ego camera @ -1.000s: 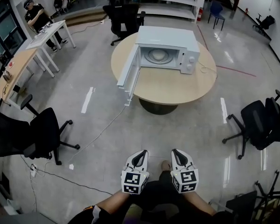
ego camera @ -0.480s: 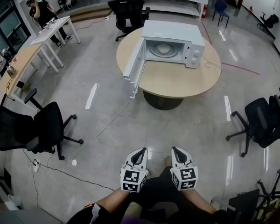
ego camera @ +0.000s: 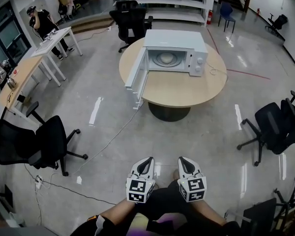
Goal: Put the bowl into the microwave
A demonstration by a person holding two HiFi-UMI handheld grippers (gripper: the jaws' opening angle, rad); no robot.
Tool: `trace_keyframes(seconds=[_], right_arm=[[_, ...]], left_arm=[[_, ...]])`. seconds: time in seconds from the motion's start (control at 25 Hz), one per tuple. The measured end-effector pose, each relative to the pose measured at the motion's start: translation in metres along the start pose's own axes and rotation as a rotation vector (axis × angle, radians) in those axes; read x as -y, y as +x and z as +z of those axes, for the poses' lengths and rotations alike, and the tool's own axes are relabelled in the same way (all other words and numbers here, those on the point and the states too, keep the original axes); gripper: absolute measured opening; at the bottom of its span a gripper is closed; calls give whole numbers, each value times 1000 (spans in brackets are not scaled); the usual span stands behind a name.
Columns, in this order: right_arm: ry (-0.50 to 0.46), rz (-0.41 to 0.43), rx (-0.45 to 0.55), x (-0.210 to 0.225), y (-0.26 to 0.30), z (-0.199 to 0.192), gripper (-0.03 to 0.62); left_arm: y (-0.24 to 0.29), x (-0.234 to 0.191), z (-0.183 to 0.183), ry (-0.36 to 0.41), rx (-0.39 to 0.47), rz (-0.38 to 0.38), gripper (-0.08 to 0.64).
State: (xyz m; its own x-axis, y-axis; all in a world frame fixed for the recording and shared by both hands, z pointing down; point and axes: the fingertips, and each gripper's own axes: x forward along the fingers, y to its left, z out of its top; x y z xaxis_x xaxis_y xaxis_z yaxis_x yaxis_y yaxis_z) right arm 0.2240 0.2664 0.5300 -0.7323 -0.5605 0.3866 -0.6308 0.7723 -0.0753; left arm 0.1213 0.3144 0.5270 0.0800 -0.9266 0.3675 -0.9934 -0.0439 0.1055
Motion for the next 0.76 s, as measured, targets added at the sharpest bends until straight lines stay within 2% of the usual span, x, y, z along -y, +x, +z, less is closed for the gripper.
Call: trace_keyframes(seconds=[0.76], right_arm=[[-6,11,-11,-3,0,5,14]], left_arm=[[-5,-3,7,-16,13,2,48]])
